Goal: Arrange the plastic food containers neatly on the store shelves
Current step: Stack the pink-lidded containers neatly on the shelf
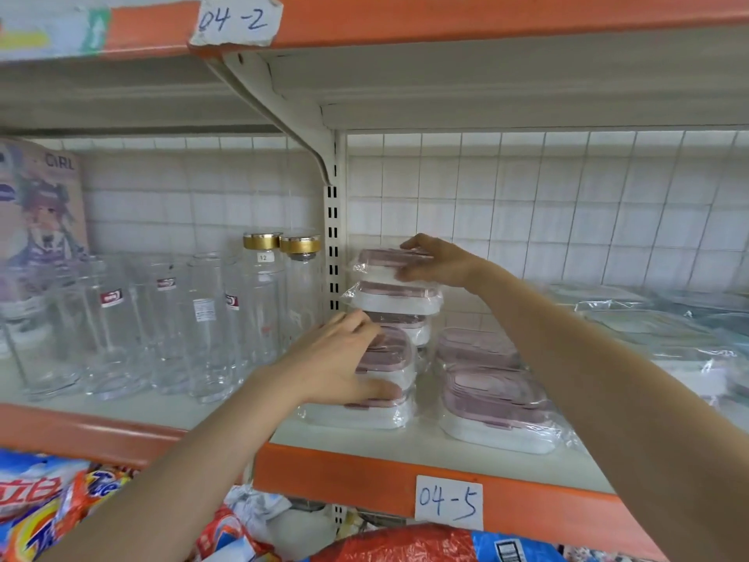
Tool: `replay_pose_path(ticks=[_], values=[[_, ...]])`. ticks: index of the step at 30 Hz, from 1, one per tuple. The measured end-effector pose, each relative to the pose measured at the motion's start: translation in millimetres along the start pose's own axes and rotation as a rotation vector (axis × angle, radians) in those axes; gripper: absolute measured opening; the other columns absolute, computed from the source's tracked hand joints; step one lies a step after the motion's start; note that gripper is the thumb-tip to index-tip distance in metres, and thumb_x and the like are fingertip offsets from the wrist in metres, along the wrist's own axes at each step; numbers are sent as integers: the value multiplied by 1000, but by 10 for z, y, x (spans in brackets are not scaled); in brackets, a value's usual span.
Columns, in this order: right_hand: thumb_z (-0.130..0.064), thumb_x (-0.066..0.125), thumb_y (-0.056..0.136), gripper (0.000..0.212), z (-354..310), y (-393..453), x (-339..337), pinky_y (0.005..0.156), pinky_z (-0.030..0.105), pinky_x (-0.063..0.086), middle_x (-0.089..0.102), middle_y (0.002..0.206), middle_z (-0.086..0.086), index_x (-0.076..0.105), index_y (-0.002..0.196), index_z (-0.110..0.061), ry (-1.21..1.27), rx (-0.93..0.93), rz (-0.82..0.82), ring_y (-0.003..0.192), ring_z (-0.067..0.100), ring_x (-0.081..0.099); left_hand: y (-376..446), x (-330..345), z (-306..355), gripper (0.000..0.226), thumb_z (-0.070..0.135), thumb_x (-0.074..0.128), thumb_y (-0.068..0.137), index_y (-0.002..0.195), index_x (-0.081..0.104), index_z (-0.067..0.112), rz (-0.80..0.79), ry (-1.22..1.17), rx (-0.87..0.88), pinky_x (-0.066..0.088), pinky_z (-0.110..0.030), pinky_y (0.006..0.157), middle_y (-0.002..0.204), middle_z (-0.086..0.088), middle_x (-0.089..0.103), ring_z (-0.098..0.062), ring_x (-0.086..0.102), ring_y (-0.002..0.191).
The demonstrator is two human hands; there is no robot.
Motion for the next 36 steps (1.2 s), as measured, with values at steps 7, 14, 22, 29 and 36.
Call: replay_pose_path(ticks=[7,14,22,29,36], values=[[-37,79,72,94,252,-143,33,90,42,46,42,137,-4,22,146,-31,340,159,32,121,23,45,270,-92,-191,75,64,35,88,139,32,9,187,-373,-266,34,-32,100,145,-6,32,-16,38,126],[-23,79,75,80,199,-165,80,86,41,55,62,118,4,32,139,-29,458,134,27,93,23,68,686,82,-545,33,24,67,86,115,51,15,116,-859,-520,41,-27,77,110,1,56,-17,54,101],[-22,74,80,73,144,-187,151,84,36,55,52,125,4,32,139,-32,377,107,60,91,18,66,776,157,-590,61,9,79,74,127,49,11,185,-756,-487,42,-26,90,125,-5,56,-21,53,113],[-37,74,78,97,143,-297,38,92,36,52,34,147,8,12,150,-22,161,146,68,107,21,51,718,55,-581,59,18,78,75,125,46,18,223,-729,-472,44,-21,76,130,-3,52,-11,50,100],[-37,62,89,70,278,-557,-71,77,26,44,40,144,9,33,142,-3,-434,261,-227,96,23,56,393,-221,-86,49,27,71,77,114,43,11,609,-216,-404,33,-32,94,119,-7,36,-23,37,116]])
Point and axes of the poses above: each hand's wrist, its own y-axis towards the middle knuckle, its own x-axis out of the palm, z = x × y, the point moved 2 cm from there along y, towards the middle knuckle
